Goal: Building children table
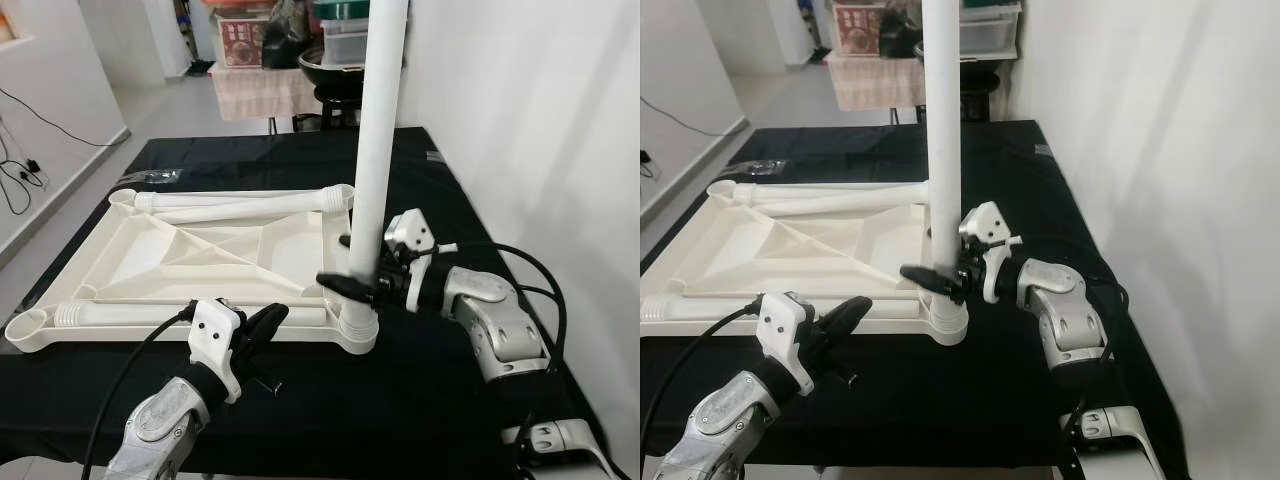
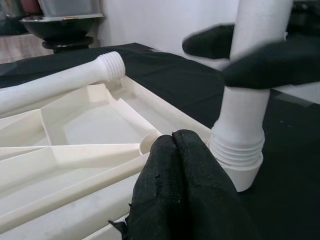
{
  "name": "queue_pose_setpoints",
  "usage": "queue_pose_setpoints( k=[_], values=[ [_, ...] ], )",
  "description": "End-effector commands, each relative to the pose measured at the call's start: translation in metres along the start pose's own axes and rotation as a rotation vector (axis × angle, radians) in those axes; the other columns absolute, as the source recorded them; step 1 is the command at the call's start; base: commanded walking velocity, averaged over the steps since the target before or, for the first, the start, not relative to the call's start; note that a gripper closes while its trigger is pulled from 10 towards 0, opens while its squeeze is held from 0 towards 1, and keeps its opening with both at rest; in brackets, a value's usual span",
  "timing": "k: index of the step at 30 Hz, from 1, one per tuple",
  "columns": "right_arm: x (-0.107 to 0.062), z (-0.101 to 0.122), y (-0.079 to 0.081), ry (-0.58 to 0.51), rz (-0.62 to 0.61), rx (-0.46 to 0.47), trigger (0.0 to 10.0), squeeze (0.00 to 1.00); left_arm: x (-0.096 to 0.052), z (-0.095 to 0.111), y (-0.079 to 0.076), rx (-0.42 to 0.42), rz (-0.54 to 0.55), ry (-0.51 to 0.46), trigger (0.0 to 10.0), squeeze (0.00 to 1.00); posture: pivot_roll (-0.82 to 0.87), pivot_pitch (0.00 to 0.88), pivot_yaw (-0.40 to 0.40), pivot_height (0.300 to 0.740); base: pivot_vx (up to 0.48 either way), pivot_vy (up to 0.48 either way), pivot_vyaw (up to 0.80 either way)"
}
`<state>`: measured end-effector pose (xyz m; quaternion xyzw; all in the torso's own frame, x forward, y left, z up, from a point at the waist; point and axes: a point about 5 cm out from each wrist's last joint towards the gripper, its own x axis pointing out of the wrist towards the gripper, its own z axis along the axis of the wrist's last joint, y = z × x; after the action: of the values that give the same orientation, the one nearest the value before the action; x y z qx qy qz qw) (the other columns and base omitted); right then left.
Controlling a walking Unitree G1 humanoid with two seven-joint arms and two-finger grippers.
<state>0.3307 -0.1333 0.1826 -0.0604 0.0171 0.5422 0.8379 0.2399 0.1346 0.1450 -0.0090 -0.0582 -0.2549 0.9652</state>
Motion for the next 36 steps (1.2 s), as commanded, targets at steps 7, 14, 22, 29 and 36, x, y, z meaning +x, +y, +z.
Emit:
queue_pose_setpoints(
  k=[7,14,22,29,36],
  values=[
    [0.003,0.012,-0.008,-0.050,0.109,0.024,0.0,0.00,0.007,-0.001,0.000,-0.004,0.000,-0.007,10.0,0.00,-0.07,0.000,0.002,0.740,0.000,0.000,0.00],
    [-0.006,0.006,-0.008,-0.031,0.051,0.015,0.0,0.00,0.009,-0.002,0.000,-0.016,-0.014,-0.005,10.0,0.00,-0.09,0.000,-0.004,0.740,0.000,0.000,0.00],
    [-0.003,-0.031,0.013,0.092,-0.755,0.119,0.0,0.00,0.013,0.001,0.007,-0.018,0.013,-0.020,10.0,0.00,-0.12,0.000,0.002,0.740,0.000,0.000,0.00],
    [0.014,-0.032,0.012,0.115,-0.738,0.095,6.0,0.00,0.016,-0.008,0.010,0.020,-0.001,0.029,10.0,0.00,-0.10,0.000,0.009,0.740,0.000,0.000,0.00],
    [0.020,-0.017,0.012,-0.002,-0.428,0.074,10.0,1.00,0.007,-0.012,0.014,0.007,0.054,0.036,10.0,0.00,-0.10,0.000,0.015,0.740,0.000,0.000,0.00]
  ],
)
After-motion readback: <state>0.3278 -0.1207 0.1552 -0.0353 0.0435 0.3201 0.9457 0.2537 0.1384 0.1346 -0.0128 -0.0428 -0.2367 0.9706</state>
